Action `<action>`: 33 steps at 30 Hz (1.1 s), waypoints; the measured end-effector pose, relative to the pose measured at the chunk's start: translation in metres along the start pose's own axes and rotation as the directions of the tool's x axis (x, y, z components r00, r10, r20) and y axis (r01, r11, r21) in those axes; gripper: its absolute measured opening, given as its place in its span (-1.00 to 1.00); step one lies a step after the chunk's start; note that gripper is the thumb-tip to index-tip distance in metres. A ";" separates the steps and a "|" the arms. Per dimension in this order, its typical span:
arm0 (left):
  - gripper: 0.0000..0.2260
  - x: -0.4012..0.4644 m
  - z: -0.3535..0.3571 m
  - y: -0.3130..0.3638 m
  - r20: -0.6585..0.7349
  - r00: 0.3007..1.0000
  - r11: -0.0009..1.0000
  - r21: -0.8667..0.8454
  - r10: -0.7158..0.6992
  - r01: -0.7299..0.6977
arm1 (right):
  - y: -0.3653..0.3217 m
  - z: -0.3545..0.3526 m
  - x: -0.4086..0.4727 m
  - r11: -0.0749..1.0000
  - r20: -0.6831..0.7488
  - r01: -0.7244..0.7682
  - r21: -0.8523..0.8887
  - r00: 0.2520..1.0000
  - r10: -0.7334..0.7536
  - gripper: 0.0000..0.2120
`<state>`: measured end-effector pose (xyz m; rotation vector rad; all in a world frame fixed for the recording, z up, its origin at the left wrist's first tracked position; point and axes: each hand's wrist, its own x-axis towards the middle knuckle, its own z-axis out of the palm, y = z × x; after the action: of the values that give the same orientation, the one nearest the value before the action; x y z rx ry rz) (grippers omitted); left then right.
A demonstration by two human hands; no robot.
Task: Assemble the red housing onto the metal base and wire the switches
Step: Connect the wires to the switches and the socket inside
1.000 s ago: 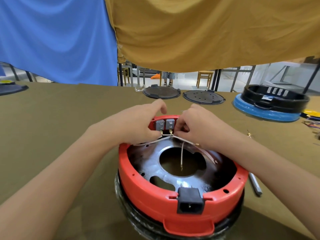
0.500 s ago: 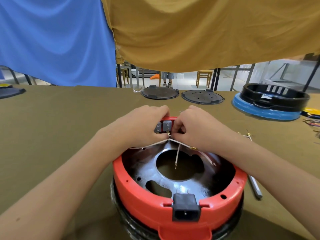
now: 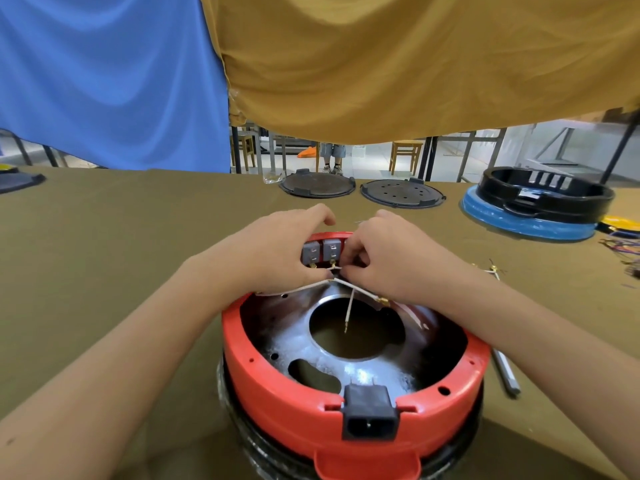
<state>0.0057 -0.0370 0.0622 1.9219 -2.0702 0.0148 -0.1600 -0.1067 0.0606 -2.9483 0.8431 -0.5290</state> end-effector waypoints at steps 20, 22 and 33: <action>-0.64 -0.012 0.000 -0.003 -0.034 0.998 0.991 0.117 -0.058 0.062 | -0.002 -0.001 -0.001 1.000 -0.003 0.024 -0.009 1.000 -0.024 -0.84; -0.54 -0.013 0.001 -0.004 -0.027 0.999 0.997 0.060 -0.046 0.047 | -0.002 -0.006 -0.004 0.998 -0.068 -0.024 0.064 0.997 0.028 -0.84; -0.68 -0.012 0.004 -0.006 0.147 0.979 0.977 0.137 0.140 -0.160 | 0.011 -0.011 -0.021 0.999 -0.040 -0.016 -0.039 0.999 0.015 -0.82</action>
<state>0.0116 -0.0268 0.0544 1.8921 -2.3636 0.0755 -0.1858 -0.1046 0.0627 -2.9735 0.8896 -0.5787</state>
